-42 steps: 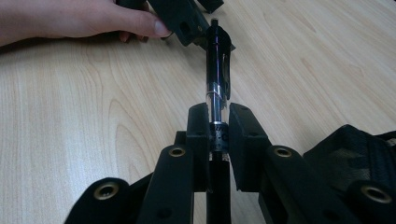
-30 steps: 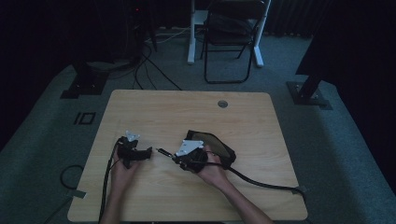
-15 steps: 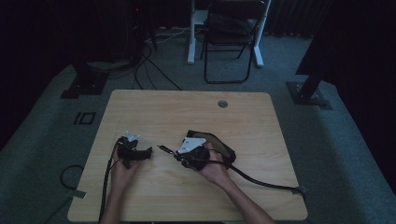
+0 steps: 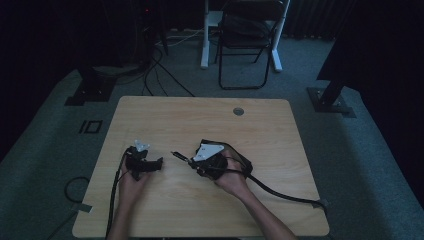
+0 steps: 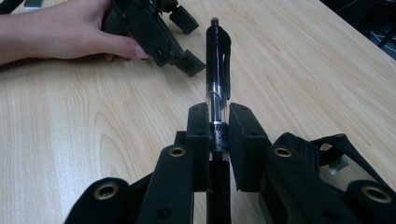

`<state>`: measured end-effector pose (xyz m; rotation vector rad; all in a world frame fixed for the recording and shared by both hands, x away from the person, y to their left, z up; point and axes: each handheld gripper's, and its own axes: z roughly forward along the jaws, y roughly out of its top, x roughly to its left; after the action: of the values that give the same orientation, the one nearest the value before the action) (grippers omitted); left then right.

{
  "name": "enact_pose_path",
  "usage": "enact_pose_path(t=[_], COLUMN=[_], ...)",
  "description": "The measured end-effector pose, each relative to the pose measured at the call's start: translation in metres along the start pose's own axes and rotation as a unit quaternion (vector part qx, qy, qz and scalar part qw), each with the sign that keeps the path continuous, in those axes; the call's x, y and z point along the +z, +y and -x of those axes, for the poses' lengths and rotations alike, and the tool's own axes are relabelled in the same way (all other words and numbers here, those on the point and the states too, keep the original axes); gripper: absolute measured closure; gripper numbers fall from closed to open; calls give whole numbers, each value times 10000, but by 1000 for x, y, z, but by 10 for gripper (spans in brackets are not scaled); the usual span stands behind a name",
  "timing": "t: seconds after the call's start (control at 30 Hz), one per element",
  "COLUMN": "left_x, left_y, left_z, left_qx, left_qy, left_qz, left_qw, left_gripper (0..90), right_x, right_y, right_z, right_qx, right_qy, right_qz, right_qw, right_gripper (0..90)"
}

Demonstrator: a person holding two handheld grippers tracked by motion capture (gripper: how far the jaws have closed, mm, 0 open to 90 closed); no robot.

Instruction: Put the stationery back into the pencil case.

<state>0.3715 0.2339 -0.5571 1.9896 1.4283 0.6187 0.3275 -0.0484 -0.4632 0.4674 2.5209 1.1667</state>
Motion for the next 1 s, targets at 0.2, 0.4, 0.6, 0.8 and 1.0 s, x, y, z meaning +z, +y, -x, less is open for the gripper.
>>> enact_pose_path(t=[0.2, 0.4, 0.6, 0.8, 1.0], left_x=[0, 0, 0, 0, 0], left_y=[0, 0, 0, 0, 0], left_z=[0, 0, 0, 0, 0], left_qx=[1, 1, 0, 1, 0], left_qy=[0, 0, 1, 0, 0], left_qz=[0, 0, 1, 0, 1], left_qw=[10000, 10000, 10000, 10000, 10000], left_gripper=[85, 85, 85, 85, 85], right_x=[-3, -6, -8, -11, -16], right_y=[1, 2, 2, 3, 4], right_z=[2, 4, 5, 8, 10], right_qx=[13, 13, 1, 22, 16], right_qy=[-18, -37, -53, -82, -117], right_qz=[58, 83, 84, 131, 160], right_qw=[10000, 10000, 10000, 9999, 9998], right_gripper=[797, 797, 798, 798, 797])
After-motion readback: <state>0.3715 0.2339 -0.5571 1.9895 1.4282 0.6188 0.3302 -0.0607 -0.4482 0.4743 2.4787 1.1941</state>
